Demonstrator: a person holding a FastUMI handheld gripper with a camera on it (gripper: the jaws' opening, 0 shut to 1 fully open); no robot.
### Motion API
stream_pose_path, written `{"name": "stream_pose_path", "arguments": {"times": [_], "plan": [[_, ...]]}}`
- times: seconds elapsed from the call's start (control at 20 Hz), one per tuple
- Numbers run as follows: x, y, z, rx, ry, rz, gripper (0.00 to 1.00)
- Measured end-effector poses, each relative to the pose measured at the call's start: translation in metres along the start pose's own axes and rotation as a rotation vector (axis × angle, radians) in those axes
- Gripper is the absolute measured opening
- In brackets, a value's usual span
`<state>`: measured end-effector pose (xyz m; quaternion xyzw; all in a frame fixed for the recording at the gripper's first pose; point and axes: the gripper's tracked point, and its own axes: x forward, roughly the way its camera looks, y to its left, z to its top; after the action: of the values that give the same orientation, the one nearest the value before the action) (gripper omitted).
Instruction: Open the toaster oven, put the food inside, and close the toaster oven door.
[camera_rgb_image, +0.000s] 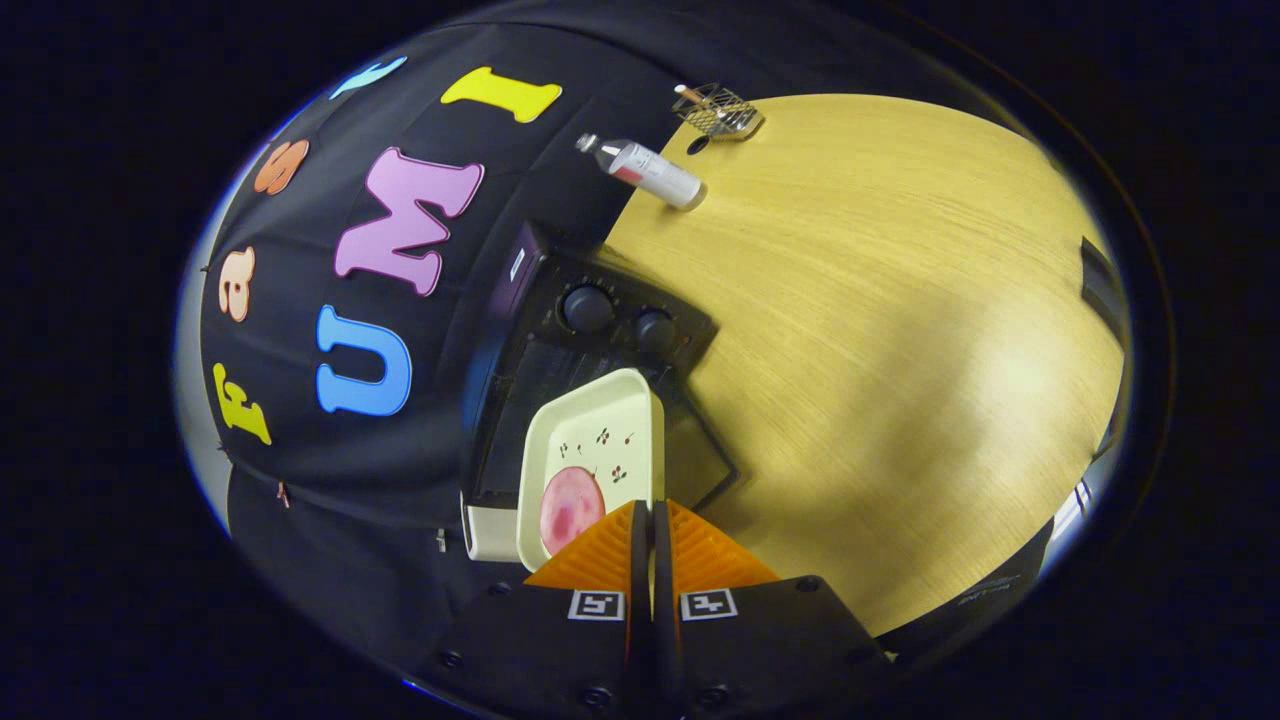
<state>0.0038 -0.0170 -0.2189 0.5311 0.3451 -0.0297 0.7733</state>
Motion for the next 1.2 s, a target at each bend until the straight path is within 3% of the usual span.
{"name": "stream_pose_path", "arguments": {"times": [0.25, 0.7, 1.2], "plan": [[0.046, 0.024, -0.013, -0.013, 0.006, 0.008, 0.06], [0.126, 0.047, 0.008, 0.06, -0.135, 0.0, 0.06], [0.179, 0.067, 0.016, -0.003, -0.203, -0.021, 0.06]]}}
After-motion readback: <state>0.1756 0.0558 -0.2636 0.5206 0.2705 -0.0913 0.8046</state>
